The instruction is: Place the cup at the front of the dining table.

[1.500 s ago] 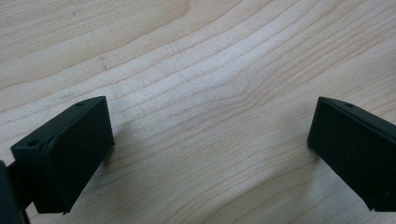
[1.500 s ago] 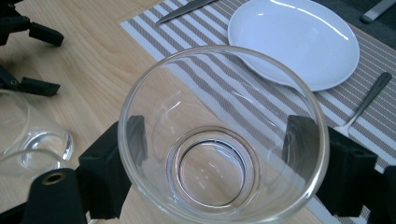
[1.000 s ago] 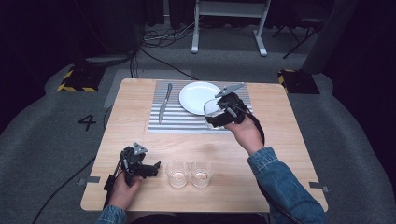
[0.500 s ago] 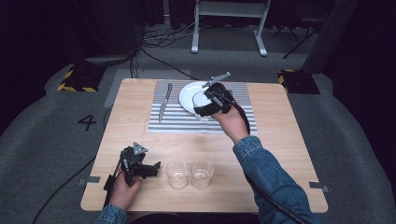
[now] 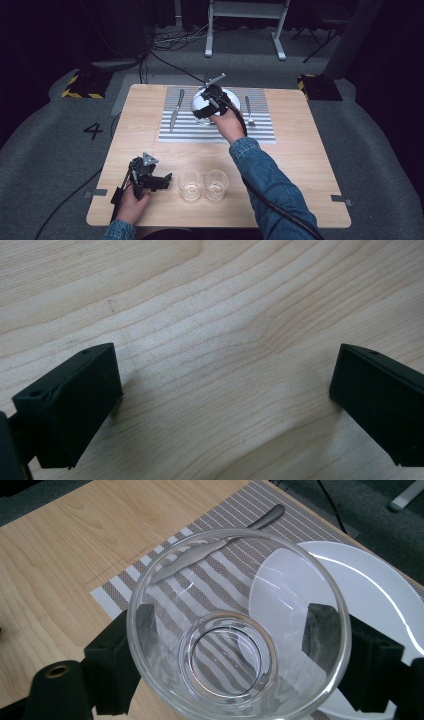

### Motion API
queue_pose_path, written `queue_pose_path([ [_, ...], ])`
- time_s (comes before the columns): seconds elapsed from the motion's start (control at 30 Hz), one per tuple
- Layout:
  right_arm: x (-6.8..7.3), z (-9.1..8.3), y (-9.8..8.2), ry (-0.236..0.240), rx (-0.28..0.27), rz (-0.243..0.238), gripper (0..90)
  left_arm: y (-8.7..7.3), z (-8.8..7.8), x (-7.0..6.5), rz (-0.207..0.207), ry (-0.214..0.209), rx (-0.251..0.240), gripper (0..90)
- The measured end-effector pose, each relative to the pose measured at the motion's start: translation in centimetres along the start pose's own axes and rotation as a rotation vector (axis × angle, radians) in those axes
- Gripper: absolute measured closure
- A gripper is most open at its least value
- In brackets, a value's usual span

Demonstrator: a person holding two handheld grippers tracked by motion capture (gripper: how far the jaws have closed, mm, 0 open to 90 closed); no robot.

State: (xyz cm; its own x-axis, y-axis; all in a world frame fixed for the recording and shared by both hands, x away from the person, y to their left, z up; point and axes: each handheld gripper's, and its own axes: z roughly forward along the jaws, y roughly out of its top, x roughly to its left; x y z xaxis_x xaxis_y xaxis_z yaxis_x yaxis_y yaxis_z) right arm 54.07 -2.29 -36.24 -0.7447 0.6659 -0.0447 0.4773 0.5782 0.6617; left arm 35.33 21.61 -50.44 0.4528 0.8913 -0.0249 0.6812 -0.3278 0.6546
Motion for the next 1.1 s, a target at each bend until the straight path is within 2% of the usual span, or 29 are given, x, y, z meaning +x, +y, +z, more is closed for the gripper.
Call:
queue_pose_path([
  [0.23, 0.6, 2.7, 0.6, 0.006, 0.014, -0.009, 19.2, 0.0, 0.0, 0.0, 0.001, -0.001, 0.002, 0.5],
  [0.27, 0.8, 3.5, 0.8, 0.008, 0.023, 0.009, 19.2, 0.0, 0.0, 0.0, 0.0, -0.002, 0.002, 0.5],
  [0.63, 1.6, 7.2, 1.3, 0.029, 0.055, 0.024, 19.2, 0.0, 0.0, 0.0, 0.0, -0.002, 0.002, 0.5],
  [0.9, 2.1, 9.0, 0.8, 0.043, 0.072, 0.042, 19.2, 0.0, 0.0, 0.0, -0.002, -0.004, 0.002, 0.5],
  [1.1, 1.8, 9.6, 0.4, 0.05, 0.082, 0.055, 19.2, 0.0, 0.0, 0.0, 0.0, -0.002, 0.003, 0.5],
])
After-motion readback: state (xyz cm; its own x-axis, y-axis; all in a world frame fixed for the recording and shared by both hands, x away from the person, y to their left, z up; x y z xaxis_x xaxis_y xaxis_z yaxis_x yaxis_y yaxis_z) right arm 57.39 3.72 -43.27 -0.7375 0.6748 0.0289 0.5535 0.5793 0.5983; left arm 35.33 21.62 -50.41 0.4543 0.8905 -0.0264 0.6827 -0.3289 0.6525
